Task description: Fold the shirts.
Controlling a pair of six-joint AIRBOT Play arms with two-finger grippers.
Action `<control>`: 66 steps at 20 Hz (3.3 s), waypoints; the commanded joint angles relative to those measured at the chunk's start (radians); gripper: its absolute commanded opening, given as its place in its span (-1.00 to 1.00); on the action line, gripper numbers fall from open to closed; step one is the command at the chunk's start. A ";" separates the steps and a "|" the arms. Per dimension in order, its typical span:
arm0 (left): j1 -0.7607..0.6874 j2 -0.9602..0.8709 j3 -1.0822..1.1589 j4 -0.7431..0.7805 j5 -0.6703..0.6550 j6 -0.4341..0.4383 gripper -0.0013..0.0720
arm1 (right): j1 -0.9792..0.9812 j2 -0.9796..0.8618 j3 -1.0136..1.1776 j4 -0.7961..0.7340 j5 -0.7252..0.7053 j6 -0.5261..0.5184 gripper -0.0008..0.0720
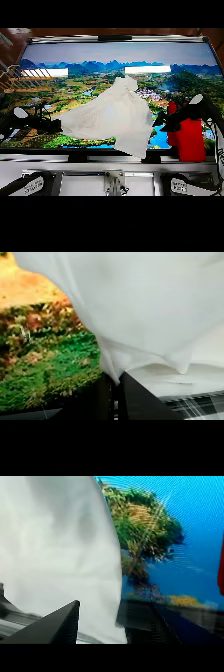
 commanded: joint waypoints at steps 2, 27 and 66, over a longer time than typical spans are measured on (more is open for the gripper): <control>-0.001 0.079 0.000 0.002 -0.043 0.003 -0.87 | 0.008 -0.022 -0.021 0.077 -0.140 -0.004 0.54; -0.002 0.508 1.337 0.013 0.071 -0.027 -0.88 | 0.144 0.683 0.946 -0.056 -0.554 -0.108 -0.80; 0.239 -0.209 0.553 0.145 -0.409 -0.036 0.15 | 0.002 -0.254 0.925 -0.312 0.363 0.037 0.51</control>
